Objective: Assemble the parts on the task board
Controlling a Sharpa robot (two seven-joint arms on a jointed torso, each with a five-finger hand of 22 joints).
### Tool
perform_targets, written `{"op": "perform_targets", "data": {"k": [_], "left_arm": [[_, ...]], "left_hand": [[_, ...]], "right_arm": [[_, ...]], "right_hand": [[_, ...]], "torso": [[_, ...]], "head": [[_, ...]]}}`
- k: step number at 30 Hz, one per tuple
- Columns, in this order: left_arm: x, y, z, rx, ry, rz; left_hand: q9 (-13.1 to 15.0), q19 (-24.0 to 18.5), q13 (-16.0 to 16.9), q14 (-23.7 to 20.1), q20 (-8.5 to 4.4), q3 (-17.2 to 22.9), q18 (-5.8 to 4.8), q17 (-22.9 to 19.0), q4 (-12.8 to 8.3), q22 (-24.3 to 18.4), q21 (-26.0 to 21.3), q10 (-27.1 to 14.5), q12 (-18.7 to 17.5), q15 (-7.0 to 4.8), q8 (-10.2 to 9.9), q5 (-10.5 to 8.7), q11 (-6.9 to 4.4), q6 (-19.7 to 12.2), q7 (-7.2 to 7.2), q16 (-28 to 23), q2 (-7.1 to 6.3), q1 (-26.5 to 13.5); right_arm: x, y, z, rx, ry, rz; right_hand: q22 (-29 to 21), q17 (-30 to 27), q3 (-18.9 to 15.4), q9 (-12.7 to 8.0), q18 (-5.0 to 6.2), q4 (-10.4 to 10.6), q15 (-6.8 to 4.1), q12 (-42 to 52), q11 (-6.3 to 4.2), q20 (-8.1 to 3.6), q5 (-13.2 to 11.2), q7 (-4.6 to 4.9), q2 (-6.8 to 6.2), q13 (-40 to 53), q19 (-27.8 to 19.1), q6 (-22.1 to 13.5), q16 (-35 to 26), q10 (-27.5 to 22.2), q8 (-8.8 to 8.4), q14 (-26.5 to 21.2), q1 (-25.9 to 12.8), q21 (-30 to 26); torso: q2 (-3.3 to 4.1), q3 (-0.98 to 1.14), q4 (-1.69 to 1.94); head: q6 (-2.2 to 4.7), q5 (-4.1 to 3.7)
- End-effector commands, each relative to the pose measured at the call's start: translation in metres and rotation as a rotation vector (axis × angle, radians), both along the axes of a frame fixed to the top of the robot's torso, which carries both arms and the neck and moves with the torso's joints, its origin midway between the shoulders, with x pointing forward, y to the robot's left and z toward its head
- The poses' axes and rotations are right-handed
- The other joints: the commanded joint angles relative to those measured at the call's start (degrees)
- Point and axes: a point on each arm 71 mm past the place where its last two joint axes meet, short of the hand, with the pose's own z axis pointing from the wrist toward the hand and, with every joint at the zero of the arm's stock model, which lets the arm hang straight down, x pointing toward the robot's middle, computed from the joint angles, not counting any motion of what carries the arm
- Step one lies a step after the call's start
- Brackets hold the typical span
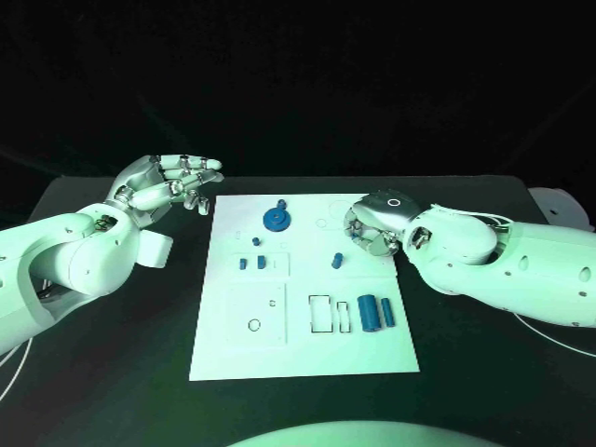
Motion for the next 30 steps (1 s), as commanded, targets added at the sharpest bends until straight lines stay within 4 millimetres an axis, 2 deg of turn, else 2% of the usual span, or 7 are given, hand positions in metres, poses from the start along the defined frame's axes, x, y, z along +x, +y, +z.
{"op": "perform_targets", "data": {"k": [1, 11, 20, 24, 30], "left_arm": [[-0.001, -0.003, 0.001, -0.018, -0.004, -0.027], [0.001, -0.002, 0.001, -0.015, -0.005, -0.018], [0.002, 0.0, 0.0, -0.014, -0.003, -0.007], [0.003, 0.001, 0.0, -0.013, -0.003, -0.002], [0.004, 0.0, 0.0, -0.014, -0.004, 0.0]], "left_hand": [[-0.09, 0.08, 0.06, -0.32, -0.26, -0.04, 0.84, -0.06, -0.36, -0.05, -0.32, -0.41, 0.24, -0.02, -0.13, 0.06, 0.16, -0.1, 0.07, -0.38, 0.06, 0.44], [-0.16, 0.05, 0.07, -0.45, -0.19, -0.04, 0.81, -0.13, -0.41, -0.1, -0.4, -0.72, 0.25, 0.12, -0.24, 0.06, 0.33, -0.36, 0.26, -0.42, 0.01, 0.28], [-0.2, 0.04, 0.07, -0.52, -0.14, -0.03, 0.8, -0.17, -0.45, -0.12, -0.44, -0.92, 0.25, 0.18, -0.31, 0.05, 0.41, -0.52, 0.34, -0.42, -0.01, 0.21], [-0.21, 0.04, 0.06, -0.55, -0.12, -0.02, 0.8, -0.2, -0.47, -0.13, -0.45, -0.99, 0.24, 0.21, -0.34, 0.05, 0.44, -0.58, 0.37, -0.43, -0.02, 0.19], [-0.23, 0.03, 0.06, -0.57, -0.1, -0.02, 0.8, -0.2, -0.48, -0.15, -0.47, -1.09, 0.24, 0.24, -0.37, 0.05, 0.48, -0.65, 0.41, -0.43, -0.02, 0.16]], "right_arm": [[-0.001, 0.002, 0.006, 0.05, -0.047, 0.006], [-0.004, 0.0, 0.011, 0.079, -0.073, -0.004], [-0.012, -0.001, 0.019, 0.115, -0.073, -0.002], [-0.022, 0.006, 0.026, 0.155, -0.073, 0.025], [-0.039, 0.029, 0.034, 0.231, -0.072, 0.094]], "right_hand": [[13.3, 7.1, -0.04, 0.09, -1.13, -0.48, -0.36, 0.34, -0.46, -0.35, 0.08, 0.06, 0.38, 0.17, 4.63, 0.25, 0.08, 0.97, 0.21, 4.14, -0.41, 0.24], [13.34, 7.1, 0.04, 0.19, -1.14, -0.74, -0.36, 0.2, -0.44, -0.34, 0.26, 0.08, 0.24, 0.19, 4.65, 0.23, 0.08, 1.01, 0.22, 4.14, -0.79, 0.32], [13.45, 7.05, 0.03, 0.26, -1.19, -0.86, -0.36, 0.15, -0.46, -0.34, 0.23, 0.06, 0.14, 0.21, 4.72, 0.26, 0.06, 1.07, 0.25, 4.13, -0.99, 0.54], [13.48, 7.08, 0.01, 0.29, -1.2, -0.91, -0.36, 0.12, -0.46, -0.34, 0.2, 0.05, 0.09, 0.22, 4.74, 0.29, 0.08, 1.1, 0.27, 4.14, -1.13, 0.61], [13.63, 6.91, -0.03, 0.37, -1.27, -0.94, -0.36, 0.04, -0.45, -0.33, 0.13, 0.05, 0.06, 0.25, 4.86, 0.31, -0.03, 1.15, 0.29, 4.11, -1.51, 0.93]], "torso": [[-0.03, 0.01, -0.01], [-0.02, -0.04, -0.06], [0.0, -0.06, 0.05], [0.04, -0.03, -0.11], [-0.01, 0.07, -0.02]], "head": [[0.13, -0.07], [0.31, -0.13], [0.36, -0.1], [0.46, 0.23], [0.64, 0.98]]}}
